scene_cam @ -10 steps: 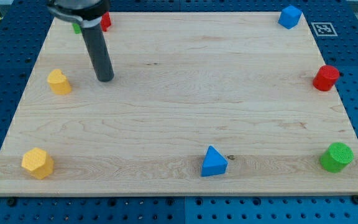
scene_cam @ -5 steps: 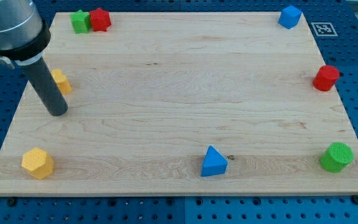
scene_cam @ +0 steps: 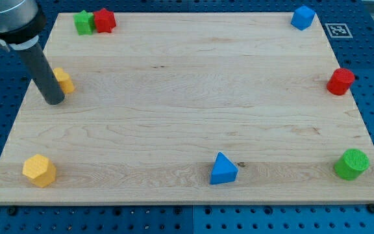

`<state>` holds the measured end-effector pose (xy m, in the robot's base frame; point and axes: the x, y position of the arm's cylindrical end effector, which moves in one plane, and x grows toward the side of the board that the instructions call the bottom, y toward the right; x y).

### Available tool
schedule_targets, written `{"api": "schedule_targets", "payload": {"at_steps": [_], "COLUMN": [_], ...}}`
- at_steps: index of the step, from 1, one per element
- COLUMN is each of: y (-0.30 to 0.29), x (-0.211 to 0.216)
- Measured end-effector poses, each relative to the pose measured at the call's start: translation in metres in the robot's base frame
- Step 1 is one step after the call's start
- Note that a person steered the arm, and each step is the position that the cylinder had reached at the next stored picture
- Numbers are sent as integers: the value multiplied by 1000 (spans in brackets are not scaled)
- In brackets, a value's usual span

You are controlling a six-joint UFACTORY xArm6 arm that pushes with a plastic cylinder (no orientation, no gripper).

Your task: Move the yellow heart into the green star

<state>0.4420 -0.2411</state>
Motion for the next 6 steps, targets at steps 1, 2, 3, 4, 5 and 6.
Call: {"api": "schedule_targets", "payload": {"at_steps": [1,2,3,4,5,6], "y": [-3,-1,8,13,16,16], "x": [-10,-13,-29,-40,-52,-60]}}
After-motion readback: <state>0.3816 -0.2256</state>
